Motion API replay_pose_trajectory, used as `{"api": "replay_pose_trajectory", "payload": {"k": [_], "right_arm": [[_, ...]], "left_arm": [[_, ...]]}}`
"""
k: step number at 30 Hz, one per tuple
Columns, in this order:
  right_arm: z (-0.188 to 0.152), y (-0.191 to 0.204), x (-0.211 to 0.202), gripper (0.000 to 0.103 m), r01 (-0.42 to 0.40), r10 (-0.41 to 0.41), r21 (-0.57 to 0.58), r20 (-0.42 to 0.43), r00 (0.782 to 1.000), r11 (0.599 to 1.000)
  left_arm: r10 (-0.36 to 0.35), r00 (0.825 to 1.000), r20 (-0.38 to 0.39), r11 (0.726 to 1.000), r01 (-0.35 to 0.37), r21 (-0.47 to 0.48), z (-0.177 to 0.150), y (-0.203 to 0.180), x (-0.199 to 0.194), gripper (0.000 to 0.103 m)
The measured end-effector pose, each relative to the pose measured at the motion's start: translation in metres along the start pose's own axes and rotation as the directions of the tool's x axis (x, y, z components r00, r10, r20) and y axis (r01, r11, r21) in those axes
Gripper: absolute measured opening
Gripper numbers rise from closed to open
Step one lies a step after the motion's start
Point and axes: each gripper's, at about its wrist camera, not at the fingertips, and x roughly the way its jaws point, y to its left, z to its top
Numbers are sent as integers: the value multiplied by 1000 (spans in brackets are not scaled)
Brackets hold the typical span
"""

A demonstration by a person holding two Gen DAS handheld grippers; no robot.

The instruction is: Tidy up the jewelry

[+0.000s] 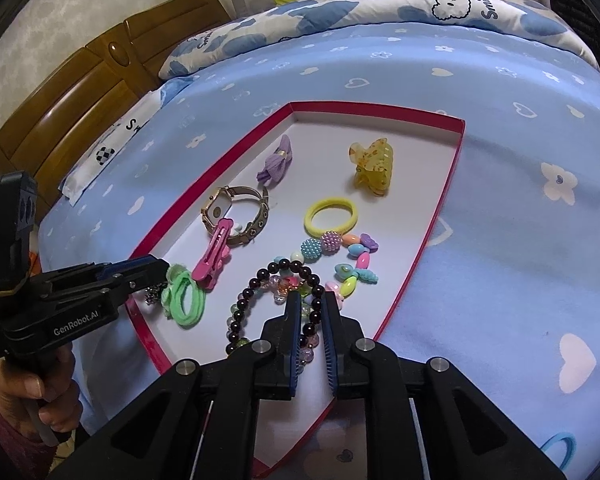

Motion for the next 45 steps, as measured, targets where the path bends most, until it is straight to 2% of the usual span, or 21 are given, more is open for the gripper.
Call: {"api": "replay_pose_trajectory", "payload": {"k": [2, 5, 7, 14, 28, 33, 36, 38, 42, 45], "right_arm": [[0, 1, -3, 26, -8, 8, 1, 12, 1000, 1000], [0, 1, -9, 29, -10, 10, -1, 31, 999, 1000], [0, 1, -14, 30, -11, 11, 1, 45, 999, 1000], [0, 0, -37, 47, -18, 17, 5, 112, 994, 1000], [-22, -1, -60, 53, -30, 23, 40, 168, 986, 999], [-37, -1, -74, 63, -20, 12, 42, 191, 982, 999], [-46, 2, -86, 73, -10, 3, 32, 222, 975, 999], [-53, 4, -96, 85, 5, -10, 19, 251, 968, 1000], [-60, 11, -112, 93, 36, -31, -11, 289, 957, 999], [-66, 17, -125, 95, 61, -45, -40, 317, 947, 997]], "left_arm": [[3, 1000, 8, 1000, -3, 0, -1, 0, -3, 36], [1, 1000, 15, 1000, -1, 2, -1, -2, -7, 38], [-2, 1000, 22, 1000, 2, 1, -1, -2, -11, 43], [-6, 997, 75, 1000, 7, -8, -9, -5, -37, 56], [-24, 990, 139, 998, 31, -46, -37, -3, -75, 68], [-6, 987, 160, 998, 15, -57, -55, -3, -89, 82], [-8, 984, 177, 997, 20, -68, -66, -3, -98, 86], [-1, 980, 198, 997, 16, -79, -75, -2, -106, 87], [53, 969, 243, 997, -37, -71, -86, -7, -122, 91], [107, 949, 297, 994, -94, -60, -94, -15, -141, 95]]}}
